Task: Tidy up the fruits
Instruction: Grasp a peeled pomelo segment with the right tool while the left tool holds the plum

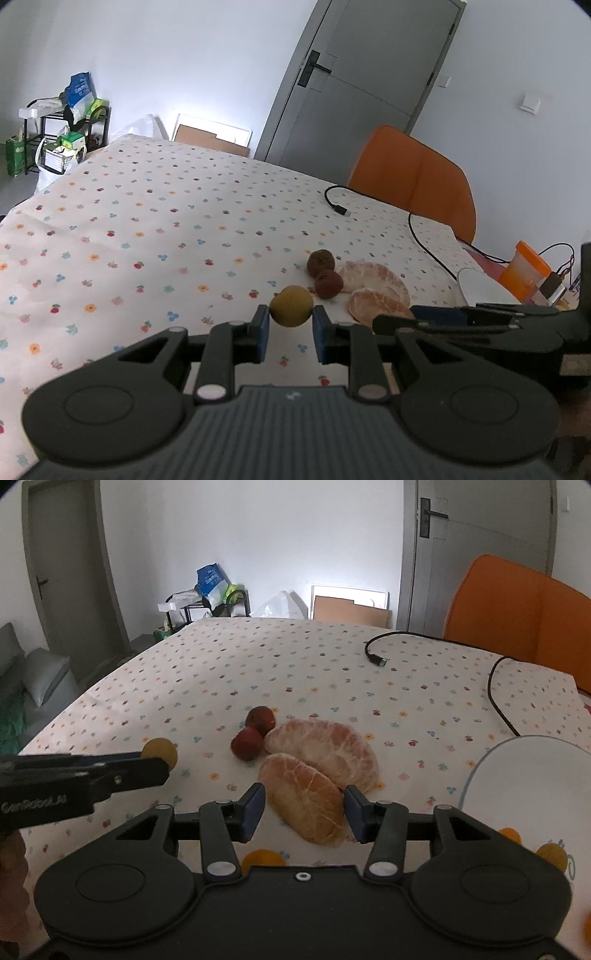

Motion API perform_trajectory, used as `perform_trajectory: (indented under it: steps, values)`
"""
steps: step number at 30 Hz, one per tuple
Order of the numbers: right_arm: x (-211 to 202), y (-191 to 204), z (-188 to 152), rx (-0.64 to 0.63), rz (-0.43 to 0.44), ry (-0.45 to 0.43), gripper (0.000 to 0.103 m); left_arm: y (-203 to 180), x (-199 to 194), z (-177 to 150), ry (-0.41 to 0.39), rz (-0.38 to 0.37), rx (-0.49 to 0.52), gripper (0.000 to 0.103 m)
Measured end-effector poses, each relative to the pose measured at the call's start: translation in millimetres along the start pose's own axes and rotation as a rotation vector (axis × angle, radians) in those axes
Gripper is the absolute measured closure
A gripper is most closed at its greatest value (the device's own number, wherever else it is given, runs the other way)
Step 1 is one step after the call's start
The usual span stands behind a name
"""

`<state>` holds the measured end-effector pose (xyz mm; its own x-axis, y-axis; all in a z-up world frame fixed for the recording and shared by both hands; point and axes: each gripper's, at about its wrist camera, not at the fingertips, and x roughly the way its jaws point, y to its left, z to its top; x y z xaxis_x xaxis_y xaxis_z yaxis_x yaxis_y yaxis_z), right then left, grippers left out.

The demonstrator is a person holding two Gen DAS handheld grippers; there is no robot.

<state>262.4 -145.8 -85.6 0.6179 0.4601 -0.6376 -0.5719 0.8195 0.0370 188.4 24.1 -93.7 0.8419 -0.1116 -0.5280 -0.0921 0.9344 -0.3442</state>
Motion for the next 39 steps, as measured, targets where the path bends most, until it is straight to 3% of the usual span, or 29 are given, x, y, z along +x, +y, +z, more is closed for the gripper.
perform_trajectory:
  steps: [4,16,18,19,21,39]
  values:
    - [-5.0,10.5,-0.9,-0.033,0.043,0.007,0.056,3.7,-1.4,-0.6,-0.001,0.002,-0.009,0.080]
    - [14.8,17.5,2.4,-0.069,0.011,0.018,0.056,8.5,-7.3,-2.2,-0.006,0.010,-0.015,0.080]
    - [14.7,17.7,2.2,-0.064,0.004,0.013,0.059,9.2,-6.9,-2.5,-0.004,0.012,-0.018,0.080]
    - [13.7,17.0,2.3,-0.060,-0.003,0.011,0.068,9.4,-6.7,-2.7,-0.002,0.012,-0.019,0.080]
    - [12.2,14.7,2.9,-0.042,0.007,0.013,0.070,9.1,-6.9,-3.0,-0.001,0.011,-0.019,0.080]
    - [-33.1,0.3,1.1,-0.009,0.008,-0.086,0.071,-13.3,-14.9,4.2,-0.025,0.008,0.031,0.080]
